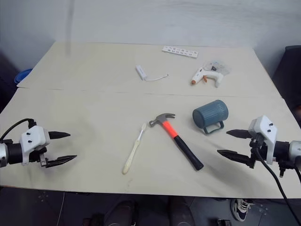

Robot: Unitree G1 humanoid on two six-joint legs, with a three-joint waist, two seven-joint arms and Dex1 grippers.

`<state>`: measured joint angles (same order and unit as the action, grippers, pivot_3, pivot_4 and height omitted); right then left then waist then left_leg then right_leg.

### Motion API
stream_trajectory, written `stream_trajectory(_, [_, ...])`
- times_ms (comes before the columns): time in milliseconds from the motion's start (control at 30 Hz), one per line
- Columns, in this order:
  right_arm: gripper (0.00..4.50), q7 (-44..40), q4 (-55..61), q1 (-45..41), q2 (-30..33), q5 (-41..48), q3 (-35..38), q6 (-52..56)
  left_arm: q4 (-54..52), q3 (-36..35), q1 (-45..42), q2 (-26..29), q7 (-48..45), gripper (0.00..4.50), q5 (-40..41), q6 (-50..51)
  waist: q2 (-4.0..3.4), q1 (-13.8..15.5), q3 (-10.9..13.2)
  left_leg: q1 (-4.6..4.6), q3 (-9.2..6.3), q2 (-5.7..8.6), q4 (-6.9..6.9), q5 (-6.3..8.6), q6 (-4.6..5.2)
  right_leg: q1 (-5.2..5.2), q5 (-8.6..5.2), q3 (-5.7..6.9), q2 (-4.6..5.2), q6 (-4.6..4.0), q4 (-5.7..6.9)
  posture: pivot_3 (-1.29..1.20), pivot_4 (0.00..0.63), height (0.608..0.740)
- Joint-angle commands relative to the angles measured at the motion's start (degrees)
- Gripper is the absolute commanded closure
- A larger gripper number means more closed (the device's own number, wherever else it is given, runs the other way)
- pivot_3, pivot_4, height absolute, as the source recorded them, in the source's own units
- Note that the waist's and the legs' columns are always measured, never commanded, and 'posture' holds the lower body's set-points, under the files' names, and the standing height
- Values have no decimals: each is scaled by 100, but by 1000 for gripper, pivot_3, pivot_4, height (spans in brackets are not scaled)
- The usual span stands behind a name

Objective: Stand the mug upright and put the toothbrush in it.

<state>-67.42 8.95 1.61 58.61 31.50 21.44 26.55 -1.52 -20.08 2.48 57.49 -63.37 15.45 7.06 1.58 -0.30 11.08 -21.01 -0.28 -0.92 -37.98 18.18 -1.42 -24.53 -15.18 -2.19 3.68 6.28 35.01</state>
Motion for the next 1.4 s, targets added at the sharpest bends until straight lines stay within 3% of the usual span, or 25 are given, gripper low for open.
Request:
stream_trajectory(33, [0, -19, 119, -4, 18, 55, 132, 16, -170, -87, -71, 50, 22, 34, 64, -33, 0, 1, 0, 0, 0, 0, 0, 0, 0, 0, 0, 0, 0, 0, 0, 0, 150, 740])
stream_trajectory(567, [0, 571, 684, 257, -283, 62, 217, 240, -444, 66, -420, -47, 275, 34, 276, 734, 0, 4, 0, 1, -1, 10, -2, 0, 0, 0, 3, 0, -4, 5, 7, 0, 150, 740])
stream_trajectory(733, [0, 1084, 1116, 153, -409, 276, 242, 733, -719, 53, -734, -163, 284, 34, 795, 1416, 0, 6, 0, 0, -2, 13, -2, 0, 0, 0, 4, -1, -6, 6, 10, 0, 150, 740])
stream_trajectory(933, [0, 2710, 2152, -834, -1107, 817, -351, 2102, -1532, 82, -1251, -421, 445, 34, 1851, 2583, 1, -44, 0, 0, -12, 7, -10, 0, -1, -5, 5, -2, -7, 6, 29, 0, 150, 740])
stream_trajectory(1067, [0, 3624, 2611, -1721, -1715, 1023, -1252, 3083, -2273, 419, -1574, -381, 323, 34, 2451, 3134, 1, -63, 0, -4, -47, 11, -9, 0, -1, -10, 4, -1, -8, 3, 36, 0, 150, 740])
stream_trajectory(1267, [0, 4385, 1880, -2589, -2273, 217, -2586, 3570, -2577, 1173, -2034, -297, 57, 34, 2331, 3096, 0, -103, 0, -7, -62, 22, -9, -1, -2, -12, 1, 2, -7, -1, 33, 0, 150, 740])
stream_trajectory(1400, [0, 4564, 1194, -2848, -2626, -118, -2970, 3640, -2427, 1472, -2265, -262, -103, 34, 2122, 2913, 0, -121, 0, -13, -52, 24, -9, -1, -2, -13, 1, 7, -10, -2, 32, 0, 150, 740])
